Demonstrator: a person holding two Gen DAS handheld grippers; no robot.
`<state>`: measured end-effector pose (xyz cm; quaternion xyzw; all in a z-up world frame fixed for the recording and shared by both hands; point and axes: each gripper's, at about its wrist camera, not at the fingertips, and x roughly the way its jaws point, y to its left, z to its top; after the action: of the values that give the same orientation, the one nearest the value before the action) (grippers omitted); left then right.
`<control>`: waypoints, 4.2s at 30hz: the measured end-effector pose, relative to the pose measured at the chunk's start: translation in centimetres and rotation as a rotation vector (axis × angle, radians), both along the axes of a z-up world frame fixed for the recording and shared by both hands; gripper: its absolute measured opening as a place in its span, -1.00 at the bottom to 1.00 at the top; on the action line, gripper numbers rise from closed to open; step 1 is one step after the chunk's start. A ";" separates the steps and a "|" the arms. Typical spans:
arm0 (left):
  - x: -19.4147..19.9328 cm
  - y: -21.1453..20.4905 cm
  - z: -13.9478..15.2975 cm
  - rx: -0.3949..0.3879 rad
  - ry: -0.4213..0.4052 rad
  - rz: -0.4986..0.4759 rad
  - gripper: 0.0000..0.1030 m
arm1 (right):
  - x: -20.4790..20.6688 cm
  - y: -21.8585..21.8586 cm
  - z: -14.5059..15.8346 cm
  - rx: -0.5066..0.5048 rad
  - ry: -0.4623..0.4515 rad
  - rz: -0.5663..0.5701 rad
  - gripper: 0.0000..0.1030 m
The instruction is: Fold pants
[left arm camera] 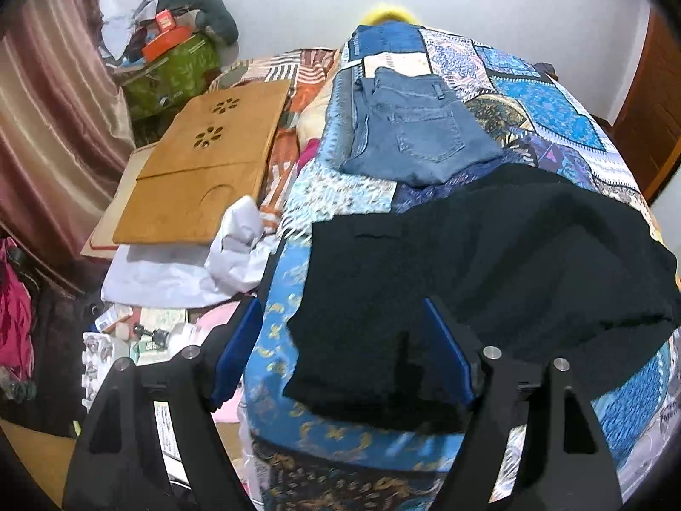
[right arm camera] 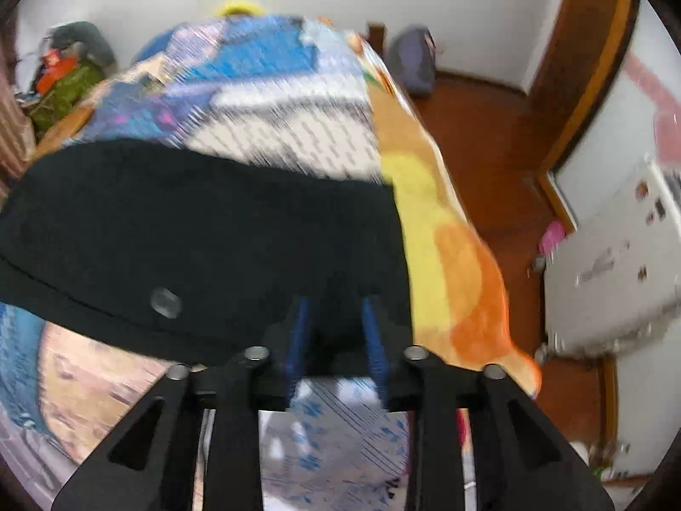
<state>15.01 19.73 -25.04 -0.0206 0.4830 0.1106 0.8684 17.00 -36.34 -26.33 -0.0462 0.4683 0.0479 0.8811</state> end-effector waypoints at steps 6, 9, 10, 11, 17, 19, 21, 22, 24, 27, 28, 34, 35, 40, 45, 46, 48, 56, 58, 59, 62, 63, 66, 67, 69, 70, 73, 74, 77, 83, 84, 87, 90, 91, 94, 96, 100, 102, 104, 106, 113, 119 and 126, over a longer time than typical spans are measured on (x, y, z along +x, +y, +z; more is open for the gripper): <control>-2.3 -2.5 -1.0 0.008 0.004 -0.136 0.48 | -0.6 6.8 3.9 0.075 -0.093 0.195 -0.31; -2.6 -5.5 -1.3 0.032 -0.010 -0.238 0.48 | -1.2 11.2 4.4 0.108 -0.099 0.325 -0.31; -2.5 -6.7 -1.4 0.029 -0.007 -0.276 0.48 | -1.4 13.0 4.4 0.123 -0.096 0.373 -0.31; -2.4 -7.5 -1.6 0.025 -0.007 -0.302 0.48 | -1.5 14.2 4.2 0.132 -0.091 0.405 -0.31; -0.9 -12.4 -3.7 0.118 0.000 -0.447 0.44 | -2.1 21.3 1.8 0.136 -0.042 0.603 -0.30; -0.5 -12.8 -3.8 0.133 -0.023 -0.464 0.32 | -2.0 22.7 0.8 0.111 -0.028 0.642 -0.30; 0.3 -12.9 -4.0 0.077 -0.006 -0.480 -0.03 | -1.7 23.7 -0.2 0.078 -0.026 0.663 -0.30; 0.5 -12.9 -4.1 0.052 -0.002 -0.485 -0.10 | -1.6 23.9 -0.5 0.065 -0.027 0.670 -0.30; 0.5 -13.2 -4.1 0.054 -0.008 -0.489 -0.30 | -1.3 24.4 -0.9 0.073 -0.038 0.682 -0.31; 0.5 -13.1 -4.0 0.066 -0.011 -0.476 -0.50 | -0.9 24.5 -0.8 0.119 -0.044 0.672 -0.74; 0.6 -13.0 -3.9 0.060 -0.013 -0.470 -0.56 | -0.6 24.4 -0.8 0.131 -0.046 0.669 -0.77; 0.0 -12.5 -2.0 0.035 -0.044 -0.474 -0.71 | -1.4 24.6 0.9 0.181 -0.074 0.693 -0.84; -0.4 -12.6 -1.5 0.029 -0.049 -0.483 -0.74 | -1.7 24.4 1.2 0.186 -0.078 0.701 -0.85; -2.2 -12.6 -0.4 -0.012 -0.052 -0.516 -0.74 | -3.3 23.4 2.4 0.217 -0.065 0.735 -0.86; -2.9 -12.3 -1.6 -0.058 -0.016 -0.510 -0.74 | -3.8 23.5 1.2 0.211 -0.010 0.740 -0.82; -2.9 -12.3 -1.8 -0.062 -0.011 -0.507 -0.72 | -3.8 23.7 0.8 0.211 0.009 0.736 -0.78; -3.0 -12.2 -1.9 -0.062 -0.016 -0.497 -0.66 | -3.6 24.1 0.1 0.209 0.042 0.720 -0.77; -3.6 -8.8 1.1 -0.089 -0.109 -0.410 0.06 | -3.2 24.4 2.8 0.215 0.024 0.744 -0.28; -3.1 -6.9 2.1 -0.094 -0.141 -0.345 0.12 | -2.7 24.4 4.0 0.222 -0.003 0.746 -0.21; -2.8 -6.1 2.4 -0.091 -0.152 -0.320 0.15 | -2.3 24.4 4.6 0.230 -0.019 0.745 -0.15; -1.1 -3.0 2.6 -0.072 -0.161 -0.222 0.18 | -0.4 25.0 6.1 0.234 -0.071 0.730 -0.12; -0.1 -1.8 2.3 -0.075 -0.152 -0.188 0.18 | 0.3 25.3 6.3 0.229 -0.080 0.726 -0.12; 2.5 0.9 0.9 -0.095 -0.110 -0.125 0.18 | 3.3 26.7 6.6 0.219 -0.096 0.717 -0.12; 3.8 2.0 0.0 -0.107 -0.082 -0.107 0.18 | 4.5 27.4 6.5 0.215 -0.094 0.711 -0.12; 5.3 3.2 -1.6 -0.128 -0.042 -0.089 0.18 | 6.5 28.5 6.2 0.208 -0.085 0.708 -0.12; 6.2 3.7 -2.5 -0.140 -0.020 -0.084 0.18 | 7.6 29.1 5.9 0.204 -0.076 0.708 -0.12; 8.7 5.1 -5.8 -0.194 0.064 -0.063 0.18 | 11.3 31.2 4.4 0.199 -0.023 0.698 -0.12; 9.1 5.3 -6.6 -0.209 0.081 -0.059 0.18 | 12.4 32.0 3.7 0.203 0.005 0.698 -0.12; 10.1 5.6 -9.2 -0.285 0.138 -0.065 0.18 | 15.6 34.2 1.4 0.201 0.085 0.693 -0.12; 10.3 5.3 -10.4 -0.386 0.131 -0.129 -0.32 | 18.9 36.7 -2.7 0.234 0.266 0.701 -0.25; 10.3 5.2 -10.2 -0.385 0.123 -0.129 -0.53 | 19.1 37.0 -3.0 0.232 0.272 0.685 -0.50; 9.7 4.9 -9.1 -0.311 0.093 -0.145 -0.68 | 18.4 37.9 -3.2 0.195 0.254 0.728 -0.74; 9.4 5.0 -7.9 -0.212 0.061 -0.136 -0.69 | 17.9 38.1 -2.6 0.163 0.180 0.755 -0.78; 9.3 5.4 -7.5 -0.196 0.051 -0.128 -0.68 | 18.0 38.2 -2.5 0.158 0.163 0.754 -0.78; 9.9 6.5 -6.9 -0.137 0.059 -0.102 -0.66 | 18.2 39.5 -2.7 0.123 0.118 0.755 -0.78; 10.5 7.4 -6.9 -0.113 0.086 -0.064 -0.44 | 18.2 40.4 -2.6 0.101 0.104 0.747 -0.73; 9.7 9.1 -5.2 -0.059 0.074 0.003 -0.29 | 17.9 39.6 -0.2 0.100 0.065 0.667 -0.68; 8.4 9.8 -4.0 -0.102 0.053 -0.001 -0.15 | 17.3 38.2 1.3 0.117 0.046 0.655 -0.52; 6.8 10.1 -3.3 -0.143 0.046 -0.003 -0.07 | 16.1 35.9 3.2 0.119 0.008 0.635 -0.33; 5.4 9.9 -2.9 -0.151 0.052 -0.008 -0.03 | 14.8 33.6 4.6 0.125 -0.027 0.612 -0.28; 2.0 8.5 -3.9 -0.177 0.078 -0.004 0.27 | 9.8 21.5 8.2 0.165 -0.104 0.406 -0.13; 0.5 7.1 -7.8 -0.211 0.169 0.033 0.28 | 6.1 11.6 7.1 0.105 -0.118 0.192 -0.12; -0.1 6.8 -9.0 -0.256 0.167 0.091 0.10 | 3.8 2.1 1.7 0.115 -0.007 -0.042 -0.12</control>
<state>14.91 26.52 -34.04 -0.1438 0.5621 0.0887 0.8096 20.82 -34.23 -24.67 0.0141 0.4626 0.0560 0.8847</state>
